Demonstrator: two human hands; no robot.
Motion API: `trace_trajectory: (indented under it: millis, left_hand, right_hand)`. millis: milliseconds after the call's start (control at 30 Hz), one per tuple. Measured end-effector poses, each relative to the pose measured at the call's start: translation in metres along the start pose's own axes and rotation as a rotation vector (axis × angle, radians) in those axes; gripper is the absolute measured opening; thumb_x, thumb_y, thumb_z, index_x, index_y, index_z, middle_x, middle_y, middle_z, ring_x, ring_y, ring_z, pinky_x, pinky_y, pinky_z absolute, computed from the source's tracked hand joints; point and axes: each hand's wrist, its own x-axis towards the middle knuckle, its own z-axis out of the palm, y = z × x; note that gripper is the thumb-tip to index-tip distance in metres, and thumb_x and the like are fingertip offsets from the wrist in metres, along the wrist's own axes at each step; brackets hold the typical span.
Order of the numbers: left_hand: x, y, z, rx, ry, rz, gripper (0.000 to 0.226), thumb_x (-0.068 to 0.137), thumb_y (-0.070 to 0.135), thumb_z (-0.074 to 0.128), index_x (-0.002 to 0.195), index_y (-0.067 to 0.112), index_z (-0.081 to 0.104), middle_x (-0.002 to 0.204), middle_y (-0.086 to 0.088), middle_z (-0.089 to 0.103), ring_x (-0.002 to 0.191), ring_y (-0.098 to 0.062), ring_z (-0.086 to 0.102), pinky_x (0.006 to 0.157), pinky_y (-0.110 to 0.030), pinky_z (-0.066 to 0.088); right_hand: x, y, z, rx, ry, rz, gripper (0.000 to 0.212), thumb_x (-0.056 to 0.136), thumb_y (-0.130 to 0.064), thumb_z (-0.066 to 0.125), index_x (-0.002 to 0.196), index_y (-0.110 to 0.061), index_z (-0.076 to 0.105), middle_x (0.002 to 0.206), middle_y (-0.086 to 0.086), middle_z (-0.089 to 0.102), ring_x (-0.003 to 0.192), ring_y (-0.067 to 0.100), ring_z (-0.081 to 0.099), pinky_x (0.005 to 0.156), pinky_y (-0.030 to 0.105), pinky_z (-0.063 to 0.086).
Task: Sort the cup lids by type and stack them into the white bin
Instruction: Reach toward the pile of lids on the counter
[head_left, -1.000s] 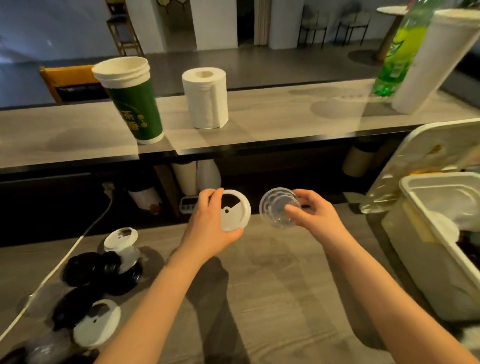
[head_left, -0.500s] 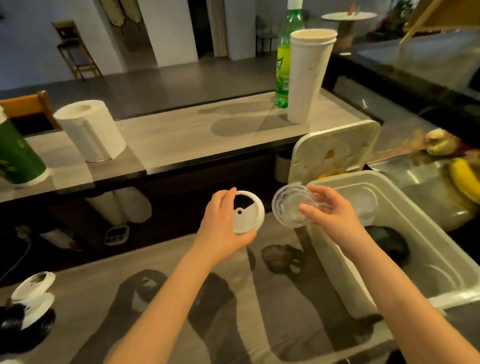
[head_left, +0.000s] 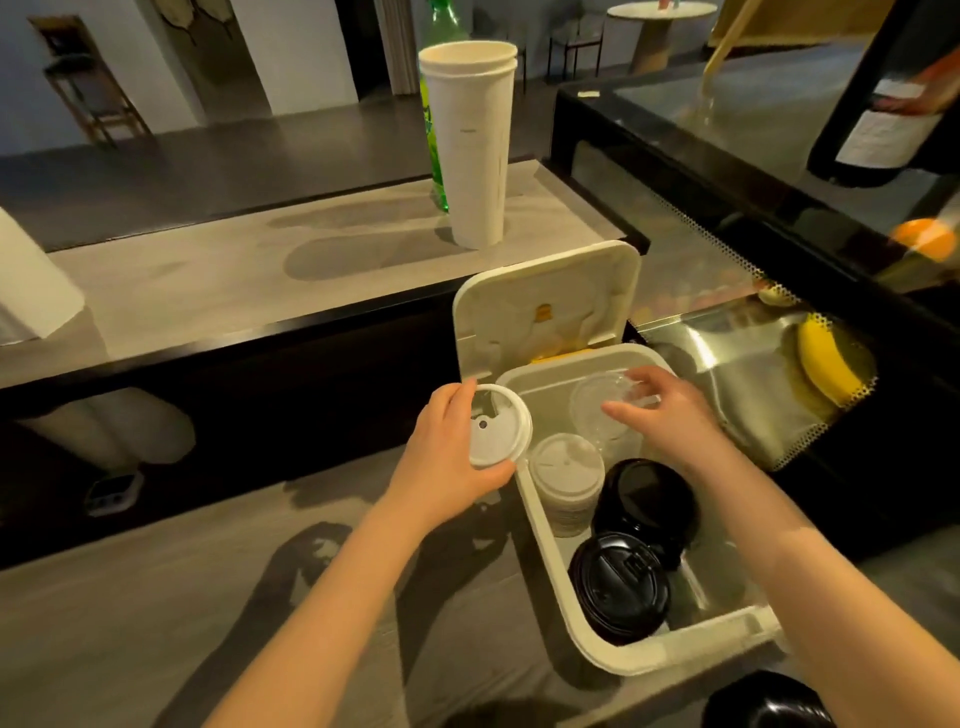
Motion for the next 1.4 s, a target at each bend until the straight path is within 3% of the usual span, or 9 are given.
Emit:
trace_trajectory:
  millis: [267, 367, 433, 533, 633, 867, 1033, 1167, 1400]
  left_hand:
    - [0.010, 0.007, 0.002, 0.036, 0.006, -0.023, 0.094, 0.075, 0.044, 0.072, 0.148, 0.019, 0.018, 0.149, 0.003, 0.023, 0.135, -0.015, 0.028, 0.110, -0.031, 0.028]
    - [0.013, 0.009, 0.002, 0.033, 0.006, -0.022, 0.095, 0.076, 0.043, 0.072, 0.148, 0.019, 0.016, 0.150, 0.003, 0.021, 0.136, -0.015, 0.026, 0.111, -0.032, 0.028]
    - [0.016, 0.010, 0.002, 0.037, 0.002, -0.024, 0.095, 0.076, 0.043, 0.072, 0.149, 0.019, 0.015, 0.151, 0.003, 0.020, 0.137, -0.015, 0.026, 0.112, -0.033, 0.028]
    - [0.021, 0.009, 0.003, 0.041, -0.004, -0.020, 0.096, 0.076, 0.044, 0.072, 0.149, 0.019, 0.015, 0.151, 0.003, 0.020, 0.137, -0.016, 0.026, 0.112, -0.034, 0.029]
    - [0.028, 0.010, 0.005, 0.021, -0.024, -0.006, 0.095, 0.076, 0.044, 0.072, 0.148, 0.019, 0.015, 0.151, 0.003, 0.020, 0.138, -0.016, 0.025, 0.112, -0.034, 0.028]
    - [0.028, 0.023, 0.015, 0.063, -0.082, 0.093, 0.091, 0.077, 0.047, 0.068, 0.148, 0.017, 0.019, 0.151, 0.002, 0.026, 0.138, -0.016, 0.025, 0.113, -0.038, 0.027]
    - [0.048, 0.035, 0.027, 0.286, -0.232, 0.148, 0.089, 0.078, 0.057, 0.061, 0.147, 0.017, 0.022, 0.151, -0.001, 0.030, 0.137, -0.020, 0.029, 0.110, -0.042, 0.027]
    - [0.066, 0.046, 0.047, 0.459, -0.395, 0.215, 0.075, 0.076, 0.053, 0.064, 0.132, 0.010, 0.039, 0.128, -0.009, 0.048, 0.117, -0.026, 0.048, 0.094, -0.038, 0.040]
    - [0.072, 0.055, 0.072, 0.649, -0.583, 0.216, 0.074, 0.076, 0.051, 0.068, 0.130, 0.007, 0.043, 0.120, -0.012, 0.049, 0.104, -0.029, 0.054, 0.084, -0.037, 0.045]
  right_hand:
    - [0.051, -0.020, -0.017, -0.421, -0.189, -0.065, 0.063, 0.084, -0.041, 0.066, 0.136, -0.013, 0.046, 0.133, 0.008, 0.054, 0.120, 0.025, 0.052, 0.093, 0.033, 0.042]
    - [0.062, -0.024, -0.019, -0.575, -0.345, 0.001, 0.043, 0.086, -0.042, 0.064, 0.115, -0.011, 0.059, 0.102, 0.008, 0.063, 0.085, 0.020, 0.061, 0.067, 0.026, 0.044]
    - [0.062, -0.024, -0.016, -0.572, -0.425, 0.049, 0.036, 0.088, -0.034, 0.064, 0.110, -0.007, 0.059, 0.086, 0.006, 0.058, 0.065, 0.014, 0.051, 0.056, 0.023, 0.041]
    - [0.060, -0.016, -0.007, -0.690, -0.376, -0.059, 0.033, 0.091, -0.028, 0.059, 0.113, -0.003, 0.058, 0.111, 0.010, 0.058, 0.096, 0.020, 0.057, 0.077, 0.027, 0.044]
    - [0.059, -0.008, 0.002, -0.763, -0.230, -0.200, 0.038, 0.091, -0.027, 0.057, 0.123, -0.007, 0.056, 0.127, 0.009, 0.057, 0.124, 0.025, 0.047, 0.096, 0.032, 0.039]
    - [0.057, 0.012, 0.007, -0.758, -0.279, -0.094, 0.035, 0.096, -0.012, 0.036, 0.126, -0.010, 0.054, 0.124, 0.012, 0.056, 0.112, 0.027, 0.052, 0.085, 0.029, 0.040]
    - [0.051, 0.013, 0.005, -0.697, -0.283, -0.147, 0.046, 0.096, -0.022, 0.047, 0.141, -0.012, 0.040, 0.138, 0.011, 0.049, 0.123, 0.026, 0.048, 0.095, 0.032, 0.040]
    - [0.043, 0.013, -0.003, -0.669, -0.399, -0.178, 0.071, 0.086, -0.027, 0.066, 0.147, -0.023, 0.029, 0.152, 0.002, 0.031, 0.136, 0.021, 0.034, 0.106, 0.031, 0.032]
    - [0.039, 0.006, -0.002, -0.864, -0.300, -0.188, 0.060, 0.085, -0.034, 0.066, 0.136, -0.012, 0.042, 0.132, 0.007, 0.052, 0.120, 0.024, 0.050, 0.091, 0.033, 0.042]
